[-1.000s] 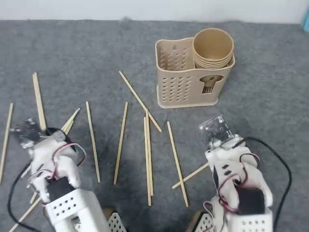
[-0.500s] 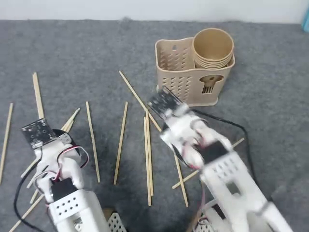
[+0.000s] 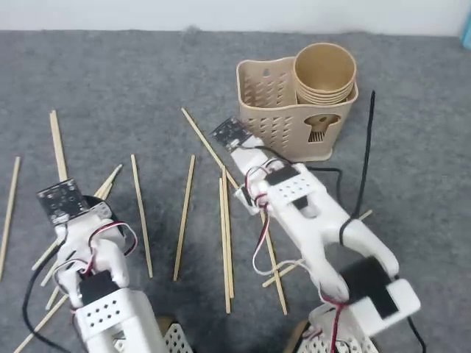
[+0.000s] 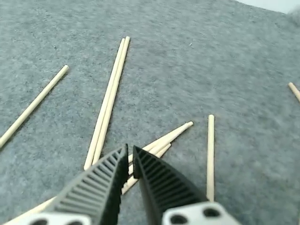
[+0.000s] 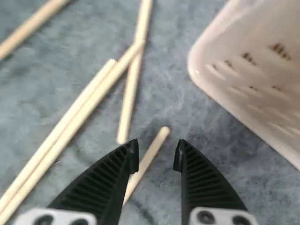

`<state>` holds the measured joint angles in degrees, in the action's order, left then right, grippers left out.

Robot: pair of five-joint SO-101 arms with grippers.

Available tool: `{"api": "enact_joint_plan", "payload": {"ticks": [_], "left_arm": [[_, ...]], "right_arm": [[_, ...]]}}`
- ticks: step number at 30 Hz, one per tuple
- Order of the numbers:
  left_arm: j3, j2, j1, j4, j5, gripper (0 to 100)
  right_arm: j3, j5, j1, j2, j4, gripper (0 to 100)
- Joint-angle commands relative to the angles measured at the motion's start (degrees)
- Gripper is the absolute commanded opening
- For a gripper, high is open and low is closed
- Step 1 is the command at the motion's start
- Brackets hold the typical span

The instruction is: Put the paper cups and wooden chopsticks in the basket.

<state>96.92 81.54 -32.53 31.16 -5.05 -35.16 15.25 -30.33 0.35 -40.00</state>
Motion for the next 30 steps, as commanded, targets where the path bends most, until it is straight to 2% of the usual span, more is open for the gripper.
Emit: {"api": "enact_joint_plan", "payload": {"ticks": [1, 18, 22, 25, 30], "left_arm": [[-0.2, 0.9, 0.5, -1.9, 0.3, 2], [-0.1, 0.9, 0.4, -1.9, 0.3, 2], [-0.1, 0.9, 0.4, -1.9, 0.3, 2], [-0.1, 0.9, 0.4, -1.9, 0.3, 2], [-0.1, 0.9, 0.3, -1.8, 0.3, 2]], "right_arm": [[3.7, -0.6, 2.2, 0.5, 1.3, 14.2], [3.9, 1.9, 0.0, 2.7, -1.1, 14.0], [4.0, 2.2, -4.4, 2.8, -4.2, 14.0], [4.3, 1.8, -3.7, 2.9, -4.2, 14.0], [5.0, -4.9, -0.5, 3.0, -4.6, 13.9]]}}
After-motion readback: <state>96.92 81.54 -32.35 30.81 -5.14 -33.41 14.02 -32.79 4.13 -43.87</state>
